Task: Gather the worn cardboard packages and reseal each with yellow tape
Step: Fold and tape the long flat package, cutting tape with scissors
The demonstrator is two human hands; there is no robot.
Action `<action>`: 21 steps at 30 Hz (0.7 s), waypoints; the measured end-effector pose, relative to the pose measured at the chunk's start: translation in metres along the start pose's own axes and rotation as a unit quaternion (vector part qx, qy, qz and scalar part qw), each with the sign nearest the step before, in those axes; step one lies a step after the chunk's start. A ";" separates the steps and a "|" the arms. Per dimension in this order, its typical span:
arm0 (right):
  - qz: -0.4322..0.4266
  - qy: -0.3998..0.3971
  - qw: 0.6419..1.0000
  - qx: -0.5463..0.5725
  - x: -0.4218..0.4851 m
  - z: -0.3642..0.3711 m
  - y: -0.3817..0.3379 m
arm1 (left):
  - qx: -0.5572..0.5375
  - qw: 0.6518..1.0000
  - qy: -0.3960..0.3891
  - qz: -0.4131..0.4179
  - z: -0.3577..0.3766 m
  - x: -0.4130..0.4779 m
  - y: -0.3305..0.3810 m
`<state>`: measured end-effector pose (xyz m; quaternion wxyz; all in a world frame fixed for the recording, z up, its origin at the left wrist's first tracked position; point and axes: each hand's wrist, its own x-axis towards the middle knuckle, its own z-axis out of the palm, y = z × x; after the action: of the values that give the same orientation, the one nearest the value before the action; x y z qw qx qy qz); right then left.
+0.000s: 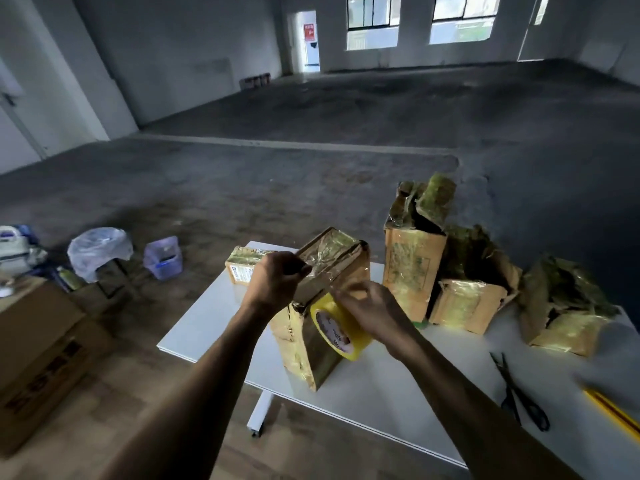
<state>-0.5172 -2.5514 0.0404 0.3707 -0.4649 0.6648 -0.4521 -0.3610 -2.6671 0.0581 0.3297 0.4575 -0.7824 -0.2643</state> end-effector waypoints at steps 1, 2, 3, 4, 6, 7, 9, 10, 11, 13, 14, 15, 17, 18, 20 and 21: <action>-0.016 0.004 0.999 -0.044 0.002 -0.004 0.005 | 0.007 1.000 0.008 -0.008 -0.001 0.000 -0.002; -0.023 0.004 0.998 -0.063 0.001 -0.007 0.006 | 0.012 1.000 0.010 -0.014 -0.001 0.000 -0.005; -0.026 0.002 0.998 -0.062 0.002 -0.006 0.008 | 0.020 1.000 0.007 -0.023 -0.001 -0.001 -0.007; -0.023 0.009 0.999 -0.046 0.002 -0.005 0.008 | 0.026 0.999 0.005 -0.028 -0.001 -0.001 -0.010; -0.022 0.020 0.999 -0.021 0.002 -0.002 0.005 | 0.031 0.998 0.002 -0.047 0.003 0.000 -0.018; -0.021 0.024 0.999 -0.022 0.002 -0.001 0.002 | 0.031 0.998 -0.004 -0.056 0.004 0.001 -0.023; -0.024 0.032 0.998 -0.050 0.005 0.003 0.000 | 0.044 0.997 -0.016 -0.062 0.005 0.004 -0.031; -0.028 0.038 0.997 -0.063 0.006 0.005 -0.003 | 0.059 0.997 -0.021 -0.055 0.005 0.006 -0.035; -0.032 0.043 0.996 -0.069 0.008 0.007 -0.004 | 0.078 0.996 -0.025 -0.043 0.005 0.008 -0.039; -0.039 0.053 0.995 -0.072 0.012 0.011 -0.006 | 0.110 0.994 -0.023 -0.011 0.004 0.010 -0.045; -0.036 0.057 0.995 -0.070 0.014 0.011 -0.007 | 0.117 0.993 -0.019 0.009 0.004 0.010 -0.046; -0.031 0.061 0.995 -0.070 0.016 0.012 -0.007 | 0.120 0.992 -0.014 0.022 0.005 0.010 -0.047; -0.016 0.071 0.995 -0.074 0.021 0.014 -0.005 | 0.122 0.992 -0.008 0.041 0.007 0.012 -0.050; -0.003 0.073 0.995 -0.073 0.025 0.016 -0.004 | 0.119 0.992 -0.010 0.044 0.008 0.013 -0.052; 0.028 0.067 0.995 -0.063 0.031 0.024 0.001 | 0.114 0.992 -0.016 0.041 0.010 0.014 -0.057; 0.041 0.065 0.996 -0.039 0.033 0.027 0.003 | 0.114 0.992 -0.018 0.047 0.011 0.013 -0.059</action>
<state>-0.5026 -2.5892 0.0268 0.3263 -0.4211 0.7234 -0.4393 -0.3421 -2.7035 0.0119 0.2729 0.4503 -0.8339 -0.1656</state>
